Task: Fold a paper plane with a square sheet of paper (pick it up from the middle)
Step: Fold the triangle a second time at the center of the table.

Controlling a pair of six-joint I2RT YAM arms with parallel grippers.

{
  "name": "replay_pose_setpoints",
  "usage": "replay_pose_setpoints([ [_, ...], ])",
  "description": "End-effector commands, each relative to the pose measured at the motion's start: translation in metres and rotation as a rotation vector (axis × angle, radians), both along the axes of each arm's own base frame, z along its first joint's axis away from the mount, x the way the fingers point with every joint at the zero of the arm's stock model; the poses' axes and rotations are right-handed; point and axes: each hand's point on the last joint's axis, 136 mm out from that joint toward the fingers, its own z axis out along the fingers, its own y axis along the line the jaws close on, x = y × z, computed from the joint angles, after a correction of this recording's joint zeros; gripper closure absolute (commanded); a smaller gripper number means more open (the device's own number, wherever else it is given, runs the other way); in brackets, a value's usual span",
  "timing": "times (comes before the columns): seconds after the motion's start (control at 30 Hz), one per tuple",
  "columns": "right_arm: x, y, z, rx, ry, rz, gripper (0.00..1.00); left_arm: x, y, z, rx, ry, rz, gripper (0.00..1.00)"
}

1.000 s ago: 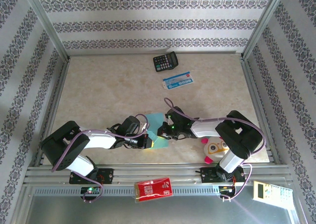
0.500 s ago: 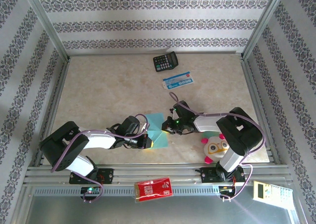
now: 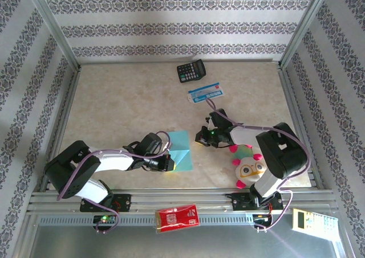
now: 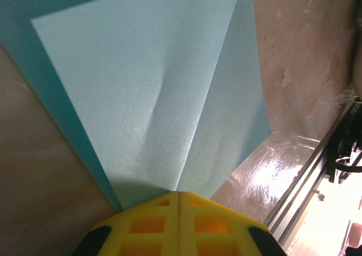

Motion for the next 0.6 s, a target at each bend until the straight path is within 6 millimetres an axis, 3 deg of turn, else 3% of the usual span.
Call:
replay_pose_setpoints([
  [0.0,0.0,0.001,0.03,-0.027,-0.109,0.043,0.92,0.012,0.0,0.013,0.016,-0.014,0.029,0.9],
  [0.1,-0.018,0.0,0.039,-0.073,-0.154,0.074,0.87,0.03,-0.01,0.042,-0.038,-0.095,0.056,0.79],
  [0.2,-0.035,-0.008,0.046,-0.168,-0.208,0.096,0.8,0.05,-0.007,0.058,-0.063,-0.155,0.12,0.76],
  [0.37,-0.048,-0.015,0.055,-0.193,-0.258,0.076,0.72,0.07,-0.006,0.049,-0.029,-0.125,0.138,0.91],
  [0.57,-0.064,-0.009,0.056,-0.178,-0.237,0.094,0.65,0.072,-0.008,0.027,0.018,-0.079,0.105,0.97],
])
